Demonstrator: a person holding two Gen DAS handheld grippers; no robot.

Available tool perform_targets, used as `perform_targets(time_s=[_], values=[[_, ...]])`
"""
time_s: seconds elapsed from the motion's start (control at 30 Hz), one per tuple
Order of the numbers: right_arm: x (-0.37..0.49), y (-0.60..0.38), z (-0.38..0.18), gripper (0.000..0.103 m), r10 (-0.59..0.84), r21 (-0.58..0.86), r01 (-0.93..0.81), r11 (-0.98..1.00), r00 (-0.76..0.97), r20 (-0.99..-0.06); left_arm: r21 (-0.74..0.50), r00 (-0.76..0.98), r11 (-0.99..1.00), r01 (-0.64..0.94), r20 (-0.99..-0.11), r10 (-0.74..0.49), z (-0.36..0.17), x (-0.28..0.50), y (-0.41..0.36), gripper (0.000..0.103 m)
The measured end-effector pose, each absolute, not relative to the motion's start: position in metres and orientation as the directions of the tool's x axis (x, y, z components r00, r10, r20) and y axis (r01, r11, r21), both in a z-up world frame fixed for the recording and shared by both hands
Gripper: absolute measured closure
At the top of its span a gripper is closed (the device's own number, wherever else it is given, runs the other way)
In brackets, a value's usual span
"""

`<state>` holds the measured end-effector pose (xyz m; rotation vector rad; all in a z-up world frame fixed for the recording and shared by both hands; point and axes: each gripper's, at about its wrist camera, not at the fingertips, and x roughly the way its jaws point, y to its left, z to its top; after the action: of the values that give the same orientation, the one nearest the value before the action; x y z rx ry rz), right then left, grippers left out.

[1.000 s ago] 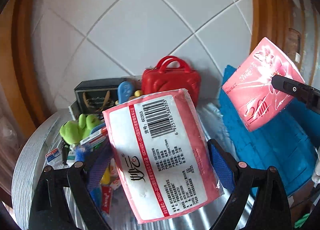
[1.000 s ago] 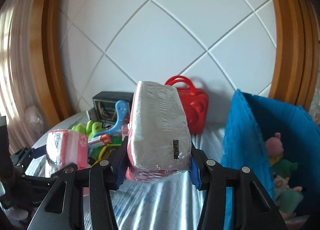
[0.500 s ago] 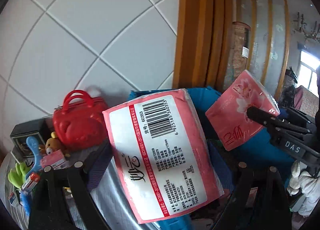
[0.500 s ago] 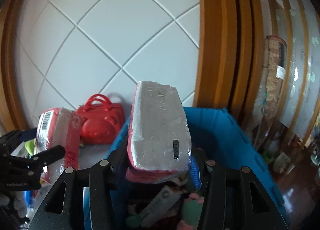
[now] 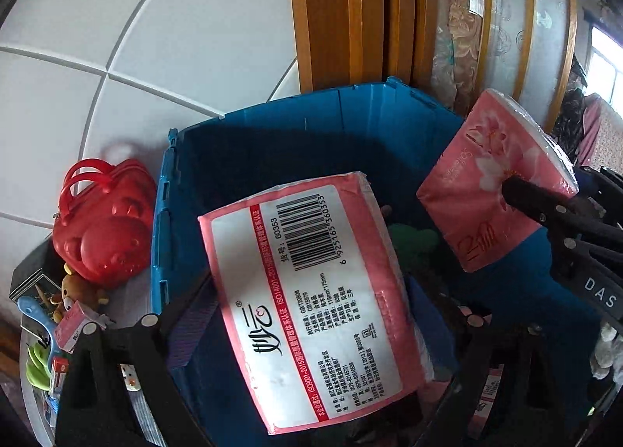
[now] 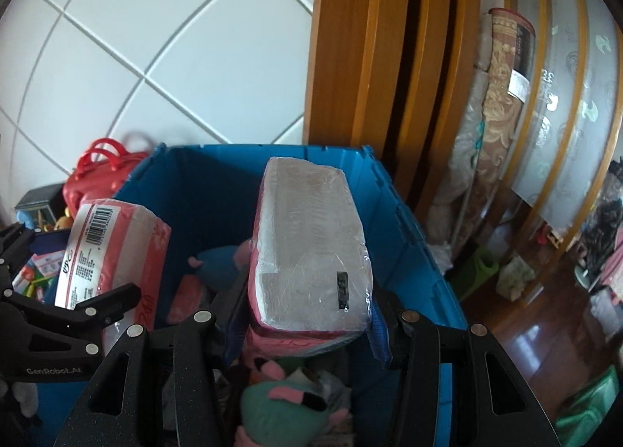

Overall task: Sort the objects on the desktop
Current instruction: 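Carry the wipe pack and tissue box into the blue crate and open both tools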

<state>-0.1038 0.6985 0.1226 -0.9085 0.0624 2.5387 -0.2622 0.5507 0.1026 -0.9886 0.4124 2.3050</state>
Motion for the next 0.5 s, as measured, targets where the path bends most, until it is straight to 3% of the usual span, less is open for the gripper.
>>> perform_targets(time_s=[0.37,0.5], values=[[-0.139,0.716,0.08,0.052,0.409,-0.176,-0.411,-0.895,-0.595,-0.692,0.045,-0.495,-0.796,-0.604,-0.804,0.329,0.085,-0.282,0.574,0.007],[-0.14,0.715,0.079,0.049,0.431,-0.197,-0.422,-0.885,-0.583,-0.688,0.074,-0.541,-0.807,-0.586,-0.777,0.322,0.092,-0.279,0.572,0.007]])
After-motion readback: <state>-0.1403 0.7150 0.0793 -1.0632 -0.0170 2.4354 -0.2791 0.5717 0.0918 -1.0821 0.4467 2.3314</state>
